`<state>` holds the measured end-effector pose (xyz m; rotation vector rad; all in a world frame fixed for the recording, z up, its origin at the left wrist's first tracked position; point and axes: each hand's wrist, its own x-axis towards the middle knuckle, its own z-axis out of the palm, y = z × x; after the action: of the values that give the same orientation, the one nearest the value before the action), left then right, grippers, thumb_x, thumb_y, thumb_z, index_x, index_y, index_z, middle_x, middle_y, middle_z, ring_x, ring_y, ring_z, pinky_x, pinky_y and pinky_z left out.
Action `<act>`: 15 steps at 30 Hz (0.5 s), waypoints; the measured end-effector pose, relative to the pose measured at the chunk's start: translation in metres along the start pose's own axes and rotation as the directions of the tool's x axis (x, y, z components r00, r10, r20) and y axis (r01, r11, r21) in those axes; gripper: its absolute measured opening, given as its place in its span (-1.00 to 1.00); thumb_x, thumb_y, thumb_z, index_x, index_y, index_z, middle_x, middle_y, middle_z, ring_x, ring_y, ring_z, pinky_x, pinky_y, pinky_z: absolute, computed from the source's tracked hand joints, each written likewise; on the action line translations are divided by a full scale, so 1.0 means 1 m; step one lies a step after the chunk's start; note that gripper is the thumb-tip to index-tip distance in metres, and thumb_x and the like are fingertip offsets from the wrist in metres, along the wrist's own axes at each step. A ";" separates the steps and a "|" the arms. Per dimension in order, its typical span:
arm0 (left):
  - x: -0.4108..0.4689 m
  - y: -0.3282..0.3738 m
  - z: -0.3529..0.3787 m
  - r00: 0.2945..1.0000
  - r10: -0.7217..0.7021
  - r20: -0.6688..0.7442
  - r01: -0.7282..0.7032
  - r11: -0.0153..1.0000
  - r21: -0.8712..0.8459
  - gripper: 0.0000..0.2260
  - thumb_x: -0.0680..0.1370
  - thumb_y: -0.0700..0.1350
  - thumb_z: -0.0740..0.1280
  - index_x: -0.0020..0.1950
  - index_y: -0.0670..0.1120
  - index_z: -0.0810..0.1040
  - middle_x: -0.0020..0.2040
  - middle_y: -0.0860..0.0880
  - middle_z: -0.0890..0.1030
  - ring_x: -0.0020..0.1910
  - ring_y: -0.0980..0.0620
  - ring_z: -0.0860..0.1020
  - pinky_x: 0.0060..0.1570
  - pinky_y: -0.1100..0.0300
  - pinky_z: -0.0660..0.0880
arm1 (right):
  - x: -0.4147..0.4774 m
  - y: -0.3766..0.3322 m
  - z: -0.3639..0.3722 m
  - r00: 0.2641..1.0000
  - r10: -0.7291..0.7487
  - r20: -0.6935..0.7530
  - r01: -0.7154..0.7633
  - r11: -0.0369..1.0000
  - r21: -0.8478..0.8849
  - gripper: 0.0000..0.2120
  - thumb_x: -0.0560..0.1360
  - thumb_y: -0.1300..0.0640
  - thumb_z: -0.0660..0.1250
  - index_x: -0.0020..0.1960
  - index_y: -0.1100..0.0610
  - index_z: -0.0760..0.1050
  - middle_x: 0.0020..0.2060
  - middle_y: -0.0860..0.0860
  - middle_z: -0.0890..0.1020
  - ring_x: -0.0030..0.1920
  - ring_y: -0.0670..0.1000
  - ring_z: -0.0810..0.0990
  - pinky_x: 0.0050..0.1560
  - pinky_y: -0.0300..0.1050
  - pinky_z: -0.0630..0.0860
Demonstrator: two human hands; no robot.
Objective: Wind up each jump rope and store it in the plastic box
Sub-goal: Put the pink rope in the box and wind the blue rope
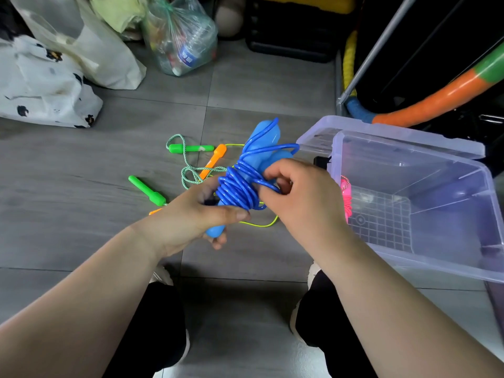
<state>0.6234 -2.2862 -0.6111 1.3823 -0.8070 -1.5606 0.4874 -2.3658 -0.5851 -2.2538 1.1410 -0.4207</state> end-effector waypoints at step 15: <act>-0.002 0.006 0.000 0.997 0.074 0.001 -0.074 0.997 0.019 -0.62 0.11 -0.11 0.42 -0.10 0.02 0.46 -0.42 0.05 0.60 -0.65 0.13 0.39 -0.56 0.31 0.40 | 0.006 -0.002 0.014 0.865 -0.246 -0.437 0.197 0.968 -0.156 -0.84 0.25 0.09 0.19 -0.32 0.18 0.43 -0.41 0.04 0.55 -0.48 0.08 0.52 -0.54 -0.26 0.39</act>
<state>0.6244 -2.2870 -0.6052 1.3504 -0.8657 -1.5003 0.4992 -2.3644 -0.5952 -2.4650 1.1435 -1.0518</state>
